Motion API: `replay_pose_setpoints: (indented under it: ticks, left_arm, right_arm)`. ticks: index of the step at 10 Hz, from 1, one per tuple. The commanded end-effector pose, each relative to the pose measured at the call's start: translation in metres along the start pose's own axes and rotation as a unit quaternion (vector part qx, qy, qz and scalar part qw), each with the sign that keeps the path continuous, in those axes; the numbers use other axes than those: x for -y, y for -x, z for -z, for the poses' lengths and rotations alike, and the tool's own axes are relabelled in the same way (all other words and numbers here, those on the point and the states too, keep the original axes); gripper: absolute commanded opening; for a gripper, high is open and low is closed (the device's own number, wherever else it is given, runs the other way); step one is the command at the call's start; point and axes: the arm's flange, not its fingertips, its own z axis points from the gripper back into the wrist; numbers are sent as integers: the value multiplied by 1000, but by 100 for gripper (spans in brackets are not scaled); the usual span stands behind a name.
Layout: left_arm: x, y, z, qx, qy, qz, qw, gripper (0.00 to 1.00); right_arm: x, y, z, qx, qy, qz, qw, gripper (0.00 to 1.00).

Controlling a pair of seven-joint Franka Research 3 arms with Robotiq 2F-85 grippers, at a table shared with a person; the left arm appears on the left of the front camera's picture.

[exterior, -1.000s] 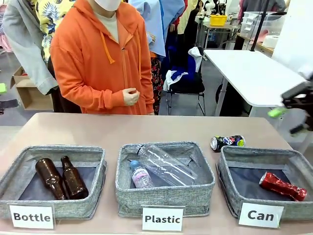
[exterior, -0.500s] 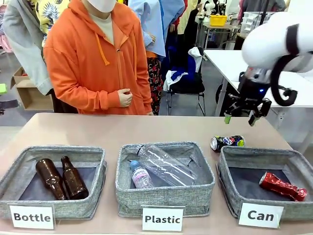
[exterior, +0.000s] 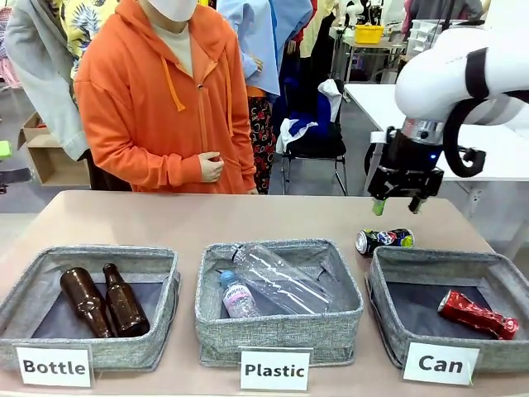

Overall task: Sort the can waste into the basket.
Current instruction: Pick up the can waste from the table and place it in the right Fabric basket.

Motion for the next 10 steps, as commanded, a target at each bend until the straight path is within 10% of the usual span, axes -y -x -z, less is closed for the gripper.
replay_pose_setpoints:
  ticks: [1, 2, 3, 5, 6, 7, 8, 10]
  left_arm:
    - [3, -2, 0, 4, 2, -5, 1000, 100]
    - [3, -2, 0, 4, 2, -5, 1000, 100]
    - [3, -2, 0, 4, 2, -5, 1000, 100]
    - [3, -2, 0, 4, 2, -5, 1000, 100]
    - [3, -2, 0, 4, 2, -5, 1000, 100]
    - [3, -2, 0, 4, 2, -5, 1000, 100]
    - [3, -2, 0, 4, 2, -5, 1000, 100]
    - [3, -2, 0, 4, 2, -5, 1000, 100]
  right_arm:
    - [19, -27, 1, -90, -38, -497, 862, 100]
    - [30, -26, 1, -123, -104, -685, 711, 100]
    - [35, -27, 6, -154, -96, -757, 627, 100]
    - [26, -25, 10, -165, -55, -803, 571, 100]
    - [23, -26, 13, -135, -52, -792, 593, 100]
    - [24, -23, 18, -34, -31, -396, 917, 100]
    - [24, -23, 18, -34, -31, -396, 917, 100]
    - [18, -25, 27, -48, -9, -503, 863, 100]
